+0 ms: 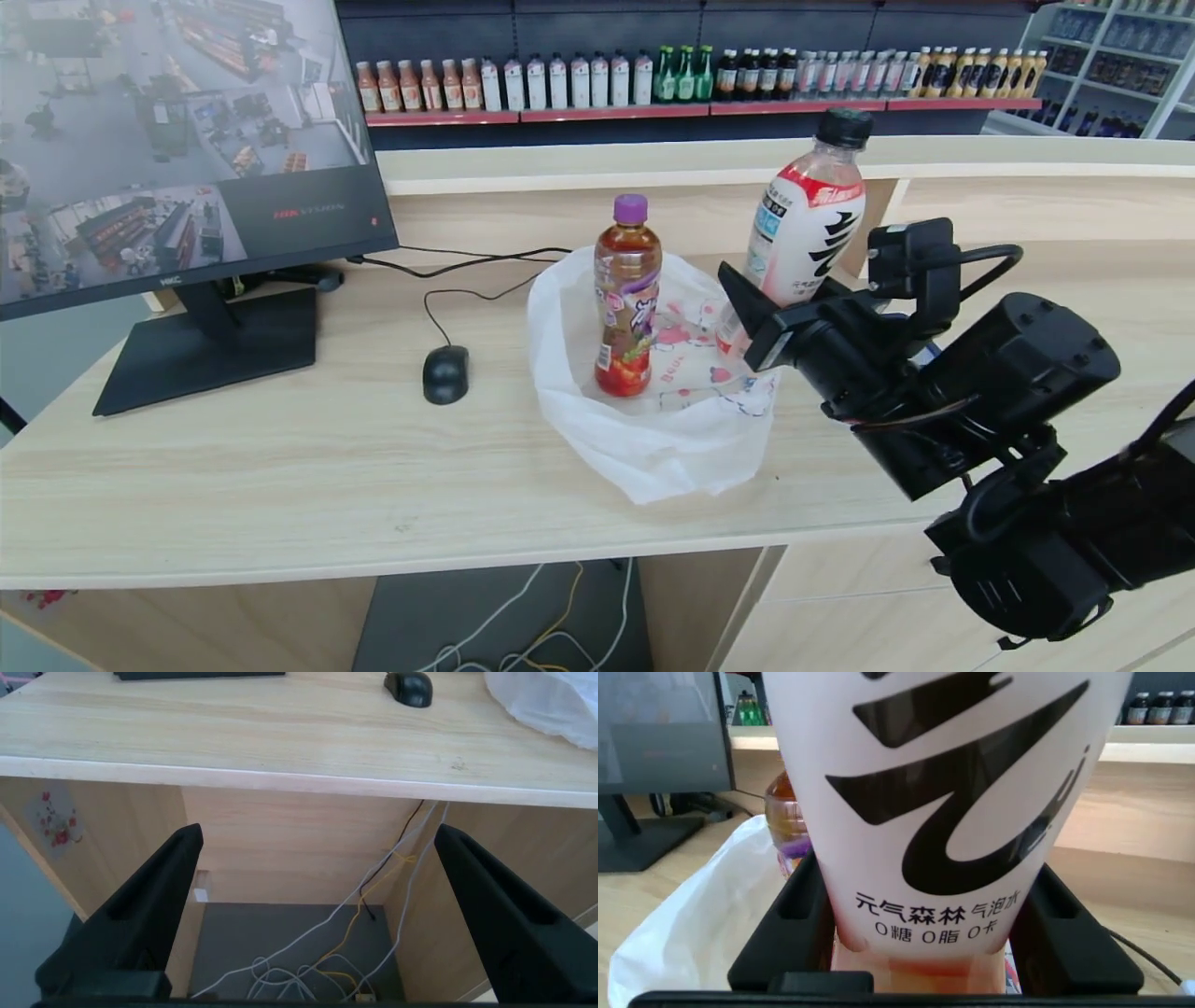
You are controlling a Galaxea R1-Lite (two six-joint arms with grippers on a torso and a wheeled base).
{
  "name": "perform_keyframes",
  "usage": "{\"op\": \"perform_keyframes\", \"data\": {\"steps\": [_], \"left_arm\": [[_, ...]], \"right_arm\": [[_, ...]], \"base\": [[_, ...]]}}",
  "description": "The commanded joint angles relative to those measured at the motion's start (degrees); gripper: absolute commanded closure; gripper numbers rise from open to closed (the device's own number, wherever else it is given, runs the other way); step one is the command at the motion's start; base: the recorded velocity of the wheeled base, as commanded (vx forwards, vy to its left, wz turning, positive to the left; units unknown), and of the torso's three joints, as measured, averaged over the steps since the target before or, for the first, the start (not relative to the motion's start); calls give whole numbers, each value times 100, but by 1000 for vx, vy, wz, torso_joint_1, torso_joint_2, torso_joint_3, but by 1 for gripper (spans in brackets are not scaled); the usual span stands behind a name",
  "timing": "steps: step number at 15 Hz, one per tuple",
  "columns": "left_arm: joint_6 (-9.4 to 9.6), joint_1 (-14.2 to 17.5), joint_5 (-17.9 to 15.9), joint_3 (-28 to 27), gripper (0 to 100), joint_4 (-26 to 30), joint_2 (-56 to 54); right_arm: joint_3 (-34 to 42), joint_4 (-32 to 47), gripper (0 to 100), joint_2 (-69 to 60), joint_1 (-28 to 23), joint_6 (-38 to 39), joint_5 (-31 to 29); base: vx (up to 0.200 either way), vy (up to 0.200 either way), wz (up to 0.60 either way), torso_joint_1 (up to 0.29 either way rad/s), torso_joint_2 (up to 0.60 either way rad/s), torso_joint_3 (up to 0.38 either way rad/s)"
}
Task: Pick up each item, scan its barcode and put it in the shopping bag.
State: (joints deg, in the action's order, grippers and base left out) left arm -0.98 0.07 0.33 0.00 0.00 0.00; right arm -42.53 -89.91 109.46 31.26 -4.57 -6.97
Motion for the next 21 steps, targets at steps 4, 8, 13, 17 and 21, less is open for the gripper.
{"op": "perform_keyframes", "data": {"steps": [4, 8, 13, 17, 21], "left_arm": [[1, 1, 2, 0, 0, -9, 0], [1, 1, 2, 0, 0, -9, 0], [1, 1, 2, 0, 0, 0, 0], [-8, 1, 2, 0, 0, -9, 0], [-8, 1, 2, 0, 0, -9, 0]], "right_arm": [[-704, -9, 100, 831, 153, -79, -6], [-1073, -9, 100, 1262, 21, -53, -23], [-1126, -9, 100, 1561, 12, 62, -15], [-1196, -9, 100, 1842, -58, 62, -15], [-1266, -9, 100, 2044, -58, 62, -15]], "base": [[0, 0, 0, 0, 0, 0], [0, 0, 0, 0, 0, 0], [0, 0, 0, 0, 0, 0], [0, 0, 0, 0, 0, 0], [0, 0, 0, 0, 0, 0]]}}
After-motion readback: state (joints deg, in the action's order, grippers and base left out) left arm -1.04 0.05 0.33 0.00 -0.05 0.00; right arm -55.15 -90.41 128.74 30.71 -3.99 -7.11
